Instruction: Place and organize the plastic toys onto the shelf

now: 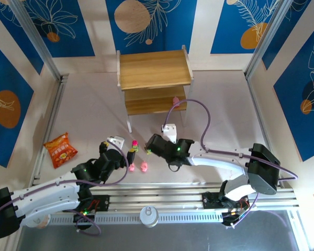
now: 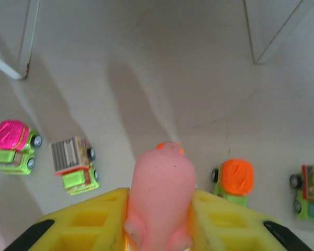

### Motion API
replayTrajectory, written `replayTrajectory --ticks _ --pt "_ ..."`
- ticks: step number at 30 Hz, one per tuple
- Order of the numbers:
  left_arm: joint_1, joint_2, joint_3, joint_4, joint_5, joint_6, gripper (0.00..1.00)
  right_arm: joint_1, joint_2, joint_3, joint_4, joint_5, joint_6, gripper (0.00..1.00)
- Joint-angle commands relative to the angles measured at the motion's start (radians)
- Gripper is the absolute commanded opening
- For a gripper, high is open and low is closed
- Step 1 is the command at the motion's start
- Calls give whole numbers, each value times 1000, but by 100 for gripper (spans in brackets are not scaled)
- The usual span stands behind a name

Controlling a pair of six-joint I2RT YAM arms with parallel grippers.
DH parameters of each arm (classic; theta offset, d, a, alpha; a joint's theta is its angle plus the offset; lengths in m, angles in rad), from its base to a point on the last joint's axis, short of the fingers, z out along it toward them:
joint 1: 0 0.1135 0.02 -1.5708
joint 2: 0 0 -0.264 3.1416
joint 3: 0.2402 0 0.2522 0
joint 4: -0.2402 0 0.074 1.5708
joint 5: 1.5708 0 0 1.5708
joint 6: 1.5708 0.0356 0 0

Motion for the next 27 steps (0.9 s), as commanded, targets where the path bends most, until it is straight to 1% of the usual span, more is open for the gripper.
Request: replayTrajectory --ticks 1,6,12,19,27 --pt "-5 8 2 14 -21 -5 98 -45 -7 64 31 -47 -142 30" --pt "-5 18 3 15 -19 -3 99 -105 7 157 16 -69 -261 31" --pt "-4 22 6 19 -17 0 99 -187 32 239 13 -100 -356 30" --pt "-4 51 10 35 7 12 99 -243 73 295 25 -122 -403 31" --pt "-5 155 40 81 73 51 99 -307 126 354 45 -152 -445 31"
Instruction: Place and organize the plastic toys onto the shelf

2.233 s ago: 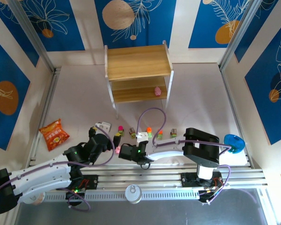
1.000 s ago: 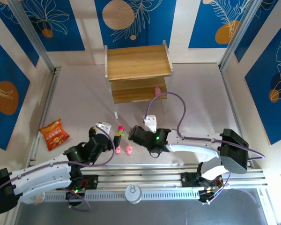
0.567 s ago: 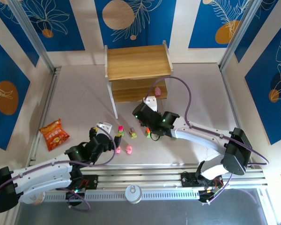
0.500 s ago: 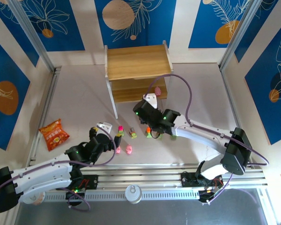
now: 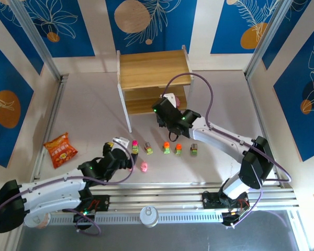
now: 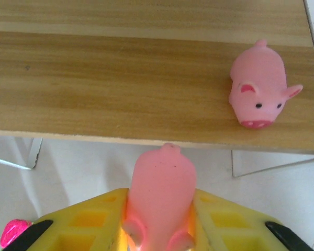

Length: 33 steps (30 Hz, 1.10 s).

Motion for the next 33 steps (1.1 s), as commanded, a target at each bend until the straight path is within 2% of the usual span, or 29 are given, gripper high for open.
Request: replayTrajectory --ticks 1,6,21,33 --pt "-5 38 39 40 45 32 99 -25 23 50 26 -24 -42 32" --pt "-4 74 50 49 59 37 99 -57 62 84 35 -37 -62 33" --pt "-5 44 41 34 32 36 99 -116 153 152 55 -50 -89 33" --pt "-5 45 42 35 33 36 99 -124 118 48 158 15 -40 33"
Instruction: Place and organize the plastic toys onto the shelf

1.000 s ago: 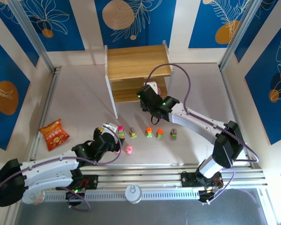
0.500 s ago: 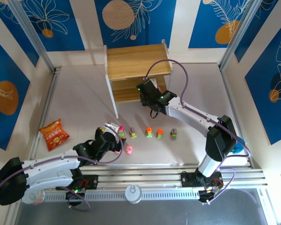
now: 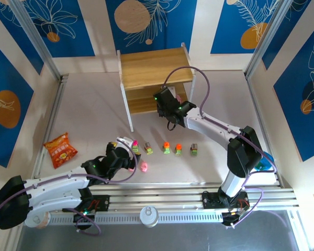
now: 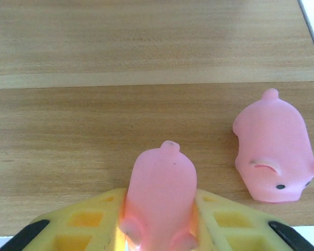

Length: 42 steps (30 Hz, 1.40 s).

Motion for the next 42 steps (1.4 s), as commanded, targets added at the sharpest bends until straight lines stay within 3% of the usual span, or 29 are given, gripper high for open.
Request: replayTrajectory --ticks 1,18,25,42 --pt "-5 -9 23 9 -10 20 99 -12 -26 -32 57 51 25 33" --pt "-5 -10 23 6 -4 20 99 -23 -21 -105 191 130 33 33" --pt "-5 -8 24 5 -4 20 99 -25 1 -85 193 86 20 35" --pt "-5 2 29 7 -6 22 99 -16 -29 -94 189 66 1 54"
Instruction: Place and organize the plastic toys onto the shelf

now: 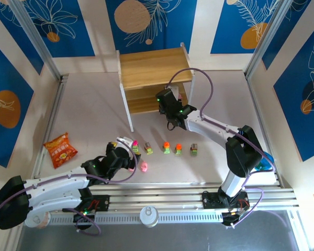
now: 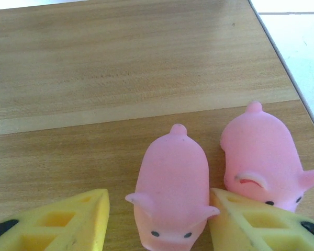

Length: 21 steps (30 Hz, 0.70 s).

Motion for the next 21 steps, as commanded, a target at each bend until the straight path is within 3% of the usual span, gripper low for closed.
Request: replayTrajectory --ticks 1,13,21 --pt "-5 4 29 8 -5 22 99 9 -38 -7 -4 0 -14 56" --pt "-5 2 29 11 -8 23 99 61 -137 -62 -72 45 32 59" --pt "-5 13 31 7 -7 21 98 127 -242 -187 -120 46 115 57"
